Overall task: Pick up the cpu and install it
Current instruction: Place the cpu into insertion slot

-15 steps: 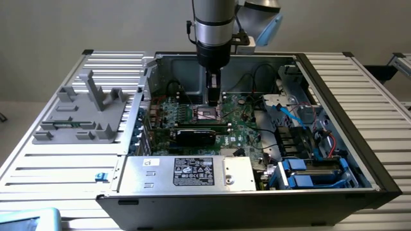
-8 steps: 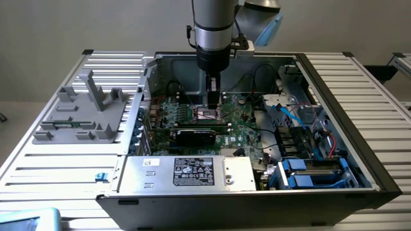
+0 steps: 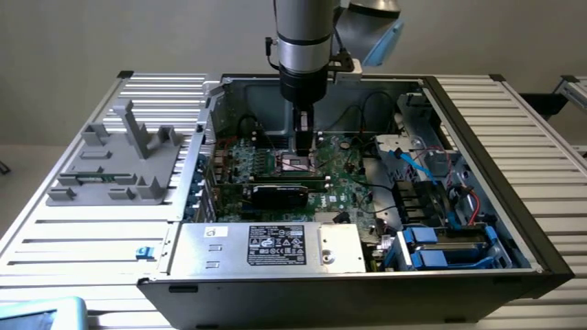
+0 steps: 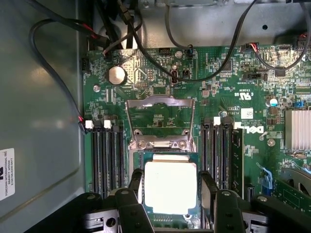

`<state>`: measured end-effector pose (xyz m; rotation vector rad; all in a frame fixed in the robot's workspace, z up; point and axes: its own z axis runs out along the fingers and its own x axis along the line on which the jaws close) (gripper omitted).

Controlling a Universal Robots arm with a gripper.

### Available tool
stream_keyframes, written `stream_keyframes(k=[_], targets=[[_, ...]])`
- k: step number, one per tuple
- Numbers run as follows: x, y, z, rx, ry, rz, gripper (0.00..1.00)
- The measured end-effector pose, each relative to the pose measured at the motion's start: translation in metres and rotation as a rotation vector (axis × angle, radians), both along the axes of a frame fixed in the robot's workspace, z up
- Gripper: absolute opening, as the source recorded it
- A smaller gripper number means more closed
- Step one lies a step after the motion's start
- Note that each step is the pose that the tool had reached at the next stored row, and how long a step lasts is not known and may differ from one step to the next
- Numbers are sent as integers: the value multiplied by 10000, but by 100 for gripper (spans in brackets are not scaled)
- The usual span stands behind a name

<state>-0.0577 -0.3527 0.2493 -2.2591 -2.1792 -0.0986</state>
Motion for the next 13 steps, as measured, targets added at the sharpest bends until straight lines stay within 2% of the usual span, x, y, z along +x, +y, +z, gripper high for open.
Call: stream_keyframes(k=[5, 11, 13], targets=[[-38, 0, -49, 3, 1, 0, 55], [-65, 2, -104, 35, 1, 0, 55], [-73, 4, -119, 61, 0, 0, 55]])
